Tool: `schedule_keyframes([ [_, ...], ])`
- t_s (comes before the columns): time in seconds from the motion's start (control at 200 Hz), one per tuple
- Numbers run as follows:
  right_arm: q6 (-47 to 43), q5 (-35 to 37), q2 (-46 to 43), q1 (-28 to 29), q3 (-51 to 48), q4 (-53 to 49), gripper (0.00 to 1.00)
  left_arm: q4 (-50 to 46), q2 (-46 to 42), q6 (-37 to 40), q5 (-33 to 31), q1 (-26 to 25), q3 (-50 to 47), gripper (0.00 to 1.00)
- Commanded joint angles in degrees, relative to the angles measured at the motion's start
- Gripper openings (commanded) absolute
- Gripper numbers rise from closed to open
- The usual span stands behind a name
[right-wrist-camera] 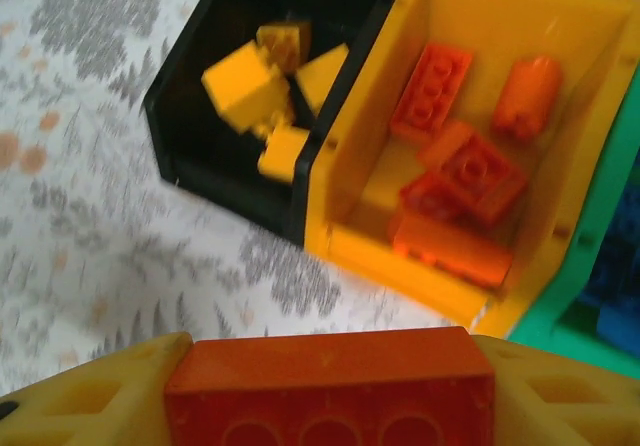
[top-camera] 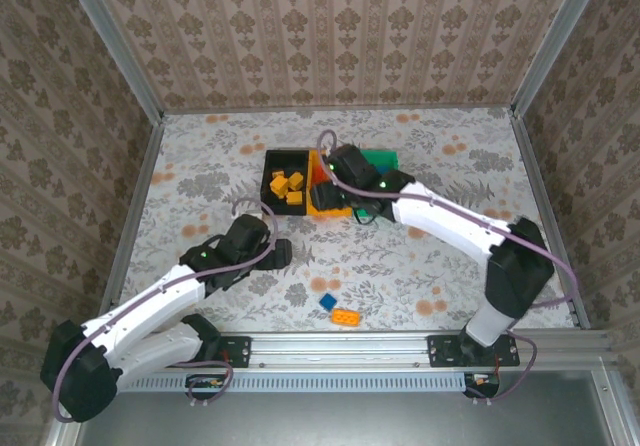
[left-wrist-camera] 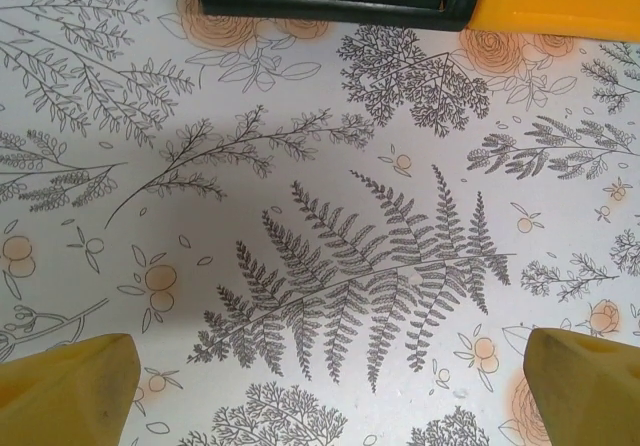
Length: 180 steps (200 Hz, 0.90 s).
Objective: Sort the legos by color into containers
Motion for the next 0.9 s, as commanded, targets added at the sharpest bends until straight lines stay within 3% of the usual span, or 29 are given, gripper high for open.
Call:
schedule_keyframes([
  [0.0, 0.5, 1.5, 7.8, -2.2, 6.6, -0.9, 0.64, 0.3, -2.4, -2.2, 1.1, 0.0, -1.6, 1.00],
  [0.18, 1.7, 3.2, 17.7, -3.9, 17.3, -3.4, 0.68, 0.5, -3.3, -2.6, 2.4, -0.4, -3.0, 1.00],
  [0.345, 1.7, 2.9, 21.5, -4.2, 24.3, -4.9, 0.87, 0.5, -2.7, -1.9, 3.8, -0.8, -2.5, 1.00],
  [0.445, 2.2, 2.2, 19.7, -4.2, 24.0, -4.9, 0.91, -0.2, -2.8, -1.4, 3.9, -1.0, -2.0, 1.00],
  [0.57, 2.6, 1.9, 13.1, -3.8, 16.9, -3.3, 0.91, -1.5, -3.7, -1.4, 2.8, -0.9, -1.3, 1.00],
  [0.895, -0.5, -3.3, -11.0, 1.4, -13.5, -3.6, 0.91, -1.9, -6.1, -0.9, 2.1, 0.5, 0.3, 1.00],
])
